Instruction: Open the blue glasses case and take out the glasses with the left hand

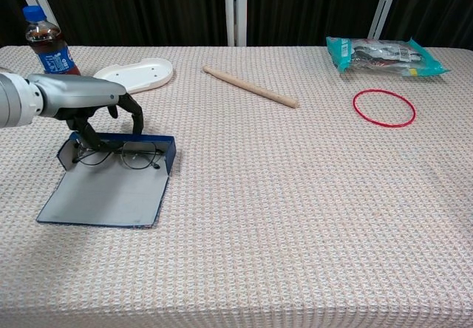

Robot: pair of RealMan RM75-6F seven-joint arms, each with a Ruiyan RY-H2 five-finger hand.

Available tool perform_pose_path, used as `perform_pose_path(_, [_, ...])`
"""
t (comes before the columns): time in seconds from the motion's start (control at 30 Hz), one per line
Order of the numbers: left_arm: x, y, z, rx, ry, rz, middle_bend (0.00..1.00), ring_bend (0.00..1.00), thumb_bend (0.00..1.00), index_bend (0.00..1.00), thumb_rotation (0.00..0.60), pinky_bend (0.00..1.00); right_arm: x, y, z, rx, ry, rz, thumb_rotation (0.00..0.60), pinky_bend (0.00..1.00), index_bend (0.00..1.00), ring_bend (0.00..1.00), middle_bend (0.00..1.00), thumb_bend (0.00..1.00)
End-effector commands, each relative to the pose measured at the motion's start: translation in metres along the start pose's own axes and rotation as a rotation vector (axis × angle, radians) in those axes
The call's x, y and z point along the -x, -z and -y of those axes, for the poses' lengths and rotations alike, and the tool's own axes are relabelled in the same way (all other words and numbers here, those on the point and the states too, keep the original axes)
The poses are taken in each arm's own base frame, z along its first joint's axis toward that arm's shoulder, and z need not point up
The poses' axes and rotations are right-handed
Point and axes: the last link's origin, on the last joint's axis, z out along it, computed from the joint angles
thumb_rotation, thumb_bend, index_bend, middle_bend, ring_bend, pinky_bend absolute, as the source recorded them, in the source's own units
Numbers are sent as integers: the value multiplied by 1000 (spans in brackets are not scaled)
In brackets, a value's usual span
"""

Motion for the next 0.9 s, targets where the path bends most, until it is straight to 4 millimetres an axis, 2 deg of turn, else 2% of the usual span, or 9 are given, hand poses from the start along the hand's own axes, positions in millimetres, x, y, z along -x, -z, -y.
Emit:
perform_pose_path(0.03, [-2, -1, 0, 2, 10, -6, 212, 67, 432, 411, 600, 231, 0, 0, 0, 1, 1, 0, 600, 0, 0, 0, 18, 378])
perform_pose_path(0.43, [-11, -1, -2, 15, 33, -78, 224, 67, 432, 441, 600, 227, 2, -2, -3, 7, -3, 6, 600, 0, 0, 0, 18, 378])
perform_pose_path(0.9, [-14, -3, -2, 36, 9, -299, 234, 67, 433, 468, 600, 210, 3, -2, -3, 10, -3, 10, 600, 0, 0, 0, 18, 378])
